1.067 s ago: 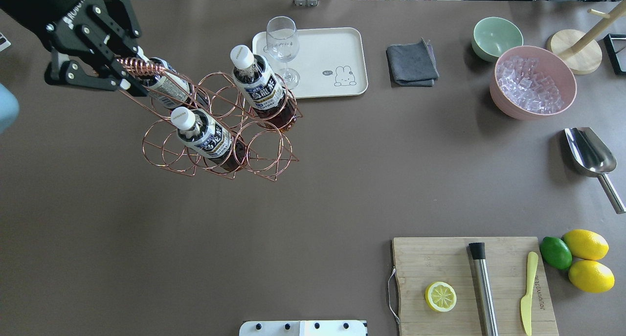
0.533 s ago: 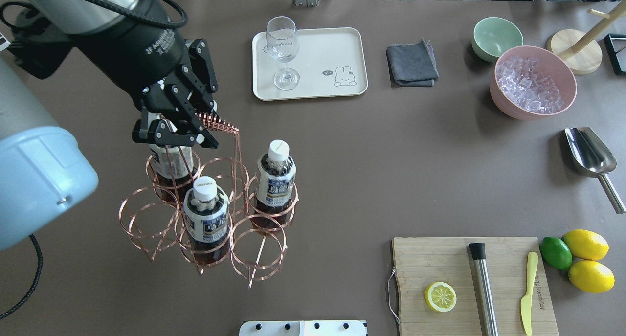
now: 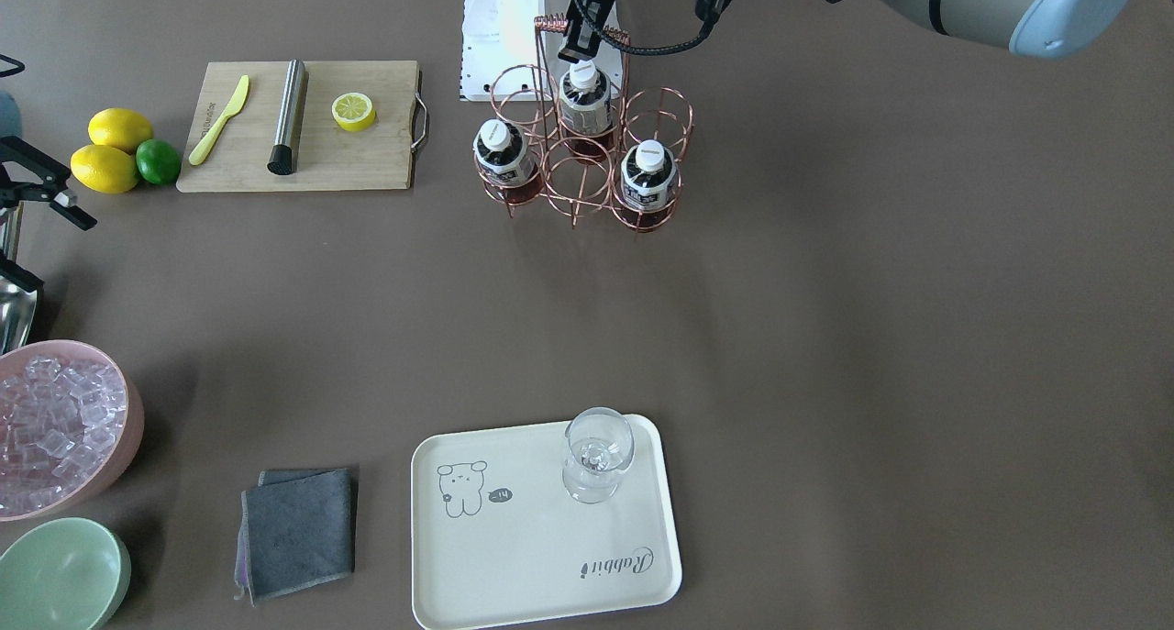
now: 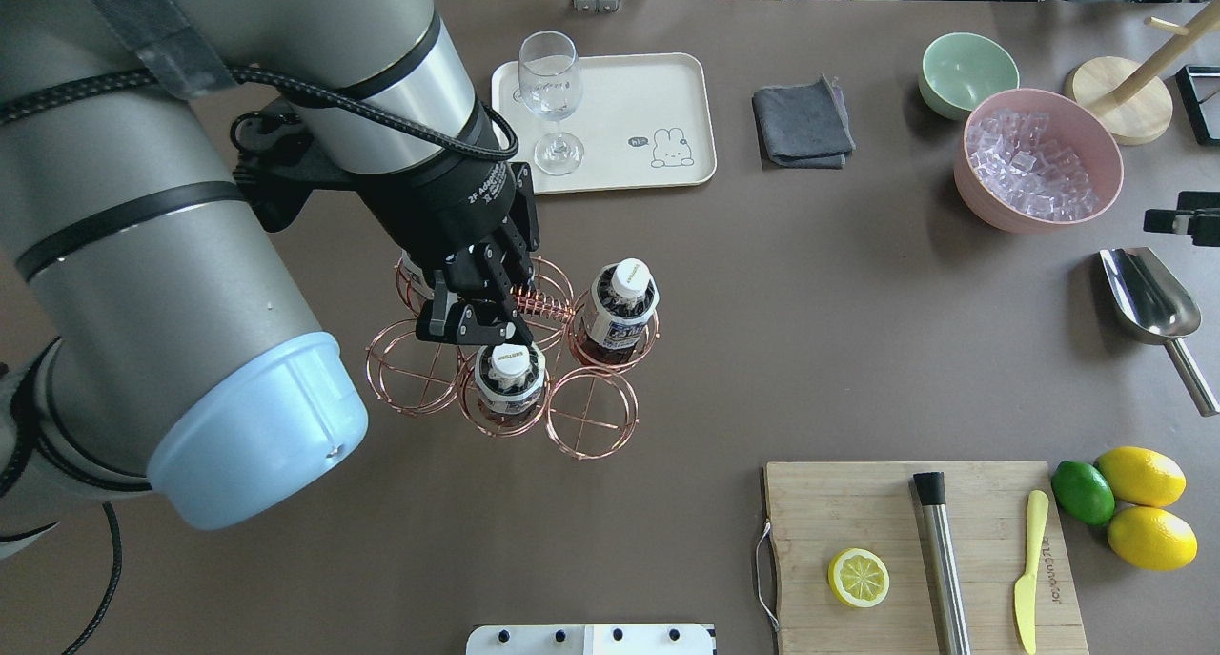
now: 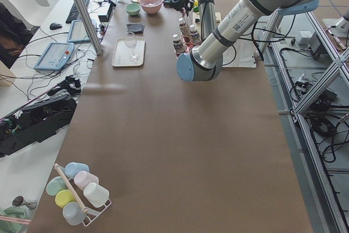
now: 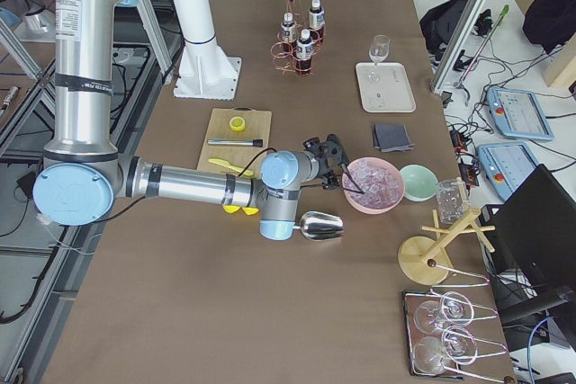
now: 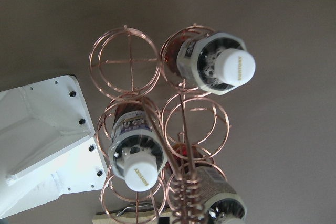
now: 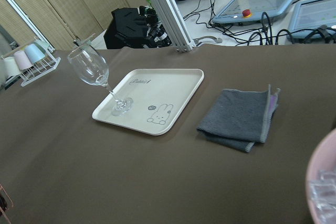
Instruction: Take tea from basket to plate
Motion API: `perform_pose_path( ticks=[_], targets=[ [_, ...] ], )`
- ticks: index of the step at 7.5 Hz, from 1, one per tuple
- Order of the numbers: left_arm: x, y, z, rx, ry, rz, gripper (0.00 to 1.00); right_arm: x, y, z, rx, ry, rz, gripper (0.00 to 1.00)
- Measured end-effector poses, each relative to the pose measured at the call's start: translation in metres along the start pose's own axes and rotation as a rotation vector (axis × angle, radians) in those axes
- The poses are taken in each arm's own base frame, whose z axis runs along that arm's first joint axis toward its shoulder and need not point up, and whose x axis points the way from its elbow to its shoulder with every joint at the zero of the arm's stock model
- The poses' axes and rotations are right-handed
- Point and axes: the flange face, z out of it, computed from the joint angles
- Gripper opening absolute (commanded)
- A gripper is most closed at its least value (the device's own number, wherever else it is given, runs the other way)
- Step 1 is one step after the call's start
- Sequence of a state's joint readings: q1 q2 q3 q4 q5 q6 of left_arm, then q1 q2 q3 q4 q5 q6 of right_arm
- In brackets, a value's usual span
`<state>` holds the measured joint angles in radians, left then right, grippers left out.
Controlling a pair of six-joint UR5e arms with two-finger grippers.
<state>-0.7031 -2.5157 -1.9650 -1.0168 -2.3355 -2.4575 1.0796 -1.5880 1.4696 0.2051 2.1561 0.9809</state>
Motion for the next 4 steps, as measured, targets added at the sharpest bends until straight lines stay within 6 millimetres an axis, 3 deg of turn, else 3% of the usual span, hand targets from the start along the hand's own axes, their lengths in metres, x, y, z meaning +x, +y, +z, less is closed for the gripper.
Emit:
perform_pose_path(
  ticks=[2,4],
  targets=[
    [0.015,0.001,0.014,0.006,-0.006,-0.007,0.00,-0.042,0.004,0.063,0.056,-0.071,-0.040,1.00],
    [0.022,0.002,0.021,0.011,-0.013,-0.015,0.00,-0.066,0.020,0.094,0.076,-0.093,-0.075,1.00]
  ],
)
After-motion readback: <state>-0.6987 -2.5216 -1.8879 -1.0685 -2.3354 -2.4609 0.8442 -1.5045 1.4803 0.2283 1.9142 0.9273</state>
